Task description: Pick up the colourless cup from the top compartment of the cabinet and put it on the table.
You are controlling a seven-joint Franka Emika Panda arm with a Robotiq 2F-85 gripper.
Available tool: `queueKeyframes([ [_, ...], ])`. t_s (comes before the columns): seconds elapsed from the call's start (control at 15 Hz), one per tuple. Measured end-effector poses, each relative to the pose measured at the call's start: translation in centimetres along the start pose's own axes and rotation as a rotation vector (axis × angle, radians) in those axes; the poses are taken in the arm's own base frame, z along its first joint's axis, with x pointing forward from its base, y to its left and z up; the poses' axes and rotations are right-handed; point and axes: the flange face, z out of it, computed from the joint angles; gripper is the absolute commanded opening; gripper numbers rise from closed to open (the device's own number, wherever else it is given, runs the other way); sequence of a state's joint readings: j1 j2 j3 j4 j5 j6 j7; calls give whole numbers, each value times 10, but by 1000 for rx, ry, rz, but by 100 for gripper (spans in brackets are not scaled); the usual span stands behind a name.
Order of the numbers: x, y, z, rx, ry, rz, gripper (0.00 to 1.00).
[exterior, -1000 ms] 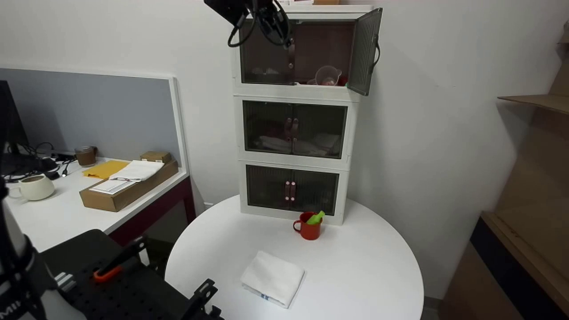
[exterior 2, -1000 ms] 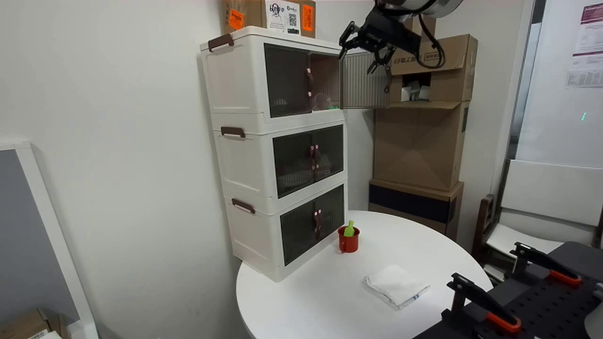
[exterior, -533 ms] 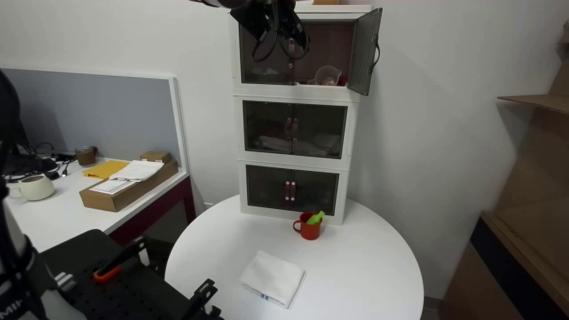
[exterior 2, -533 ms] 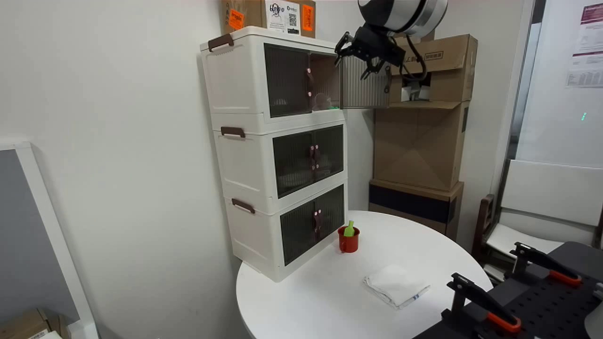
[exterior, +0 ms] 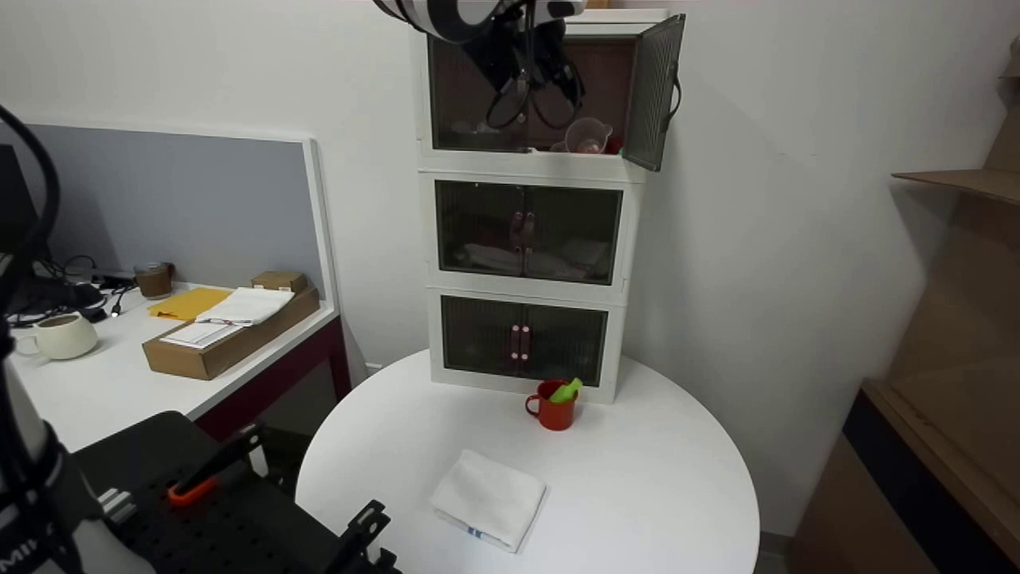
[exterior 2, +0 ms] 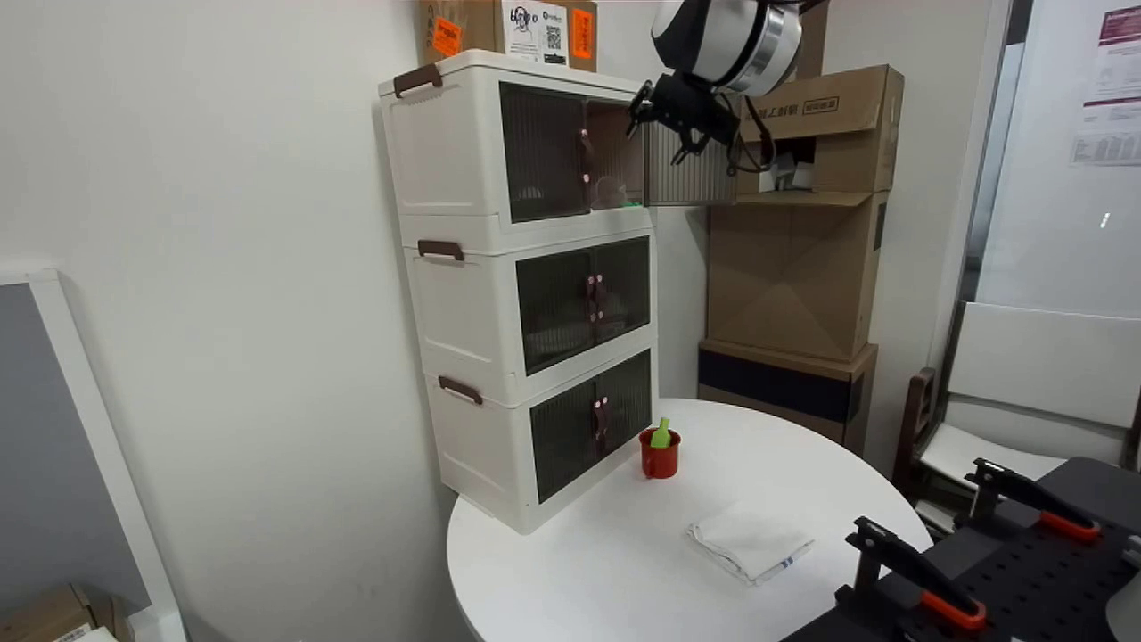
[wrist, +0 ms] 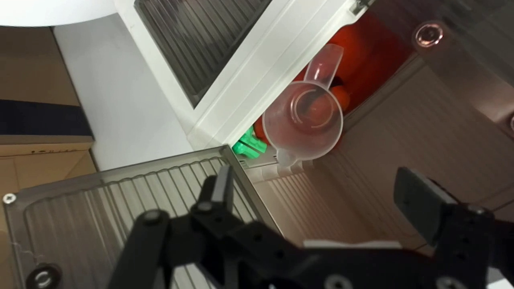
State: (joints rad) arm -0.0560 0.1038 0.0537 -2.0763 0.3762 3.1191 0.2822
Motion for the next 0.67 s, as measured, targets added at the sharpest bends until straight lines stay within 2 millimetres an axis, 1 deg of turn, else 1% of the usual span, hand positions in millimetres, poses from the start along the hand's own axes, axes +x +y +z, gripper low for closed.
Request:
queueKeyframes([
  [0.33, 16, 3, 32, 2, 10, 23, 100],
  [0.47, 18, -1, 45, 15, 6, 35, 100],
  [0.67, 20, -11, 63, 48, -2, 48, 100],
])
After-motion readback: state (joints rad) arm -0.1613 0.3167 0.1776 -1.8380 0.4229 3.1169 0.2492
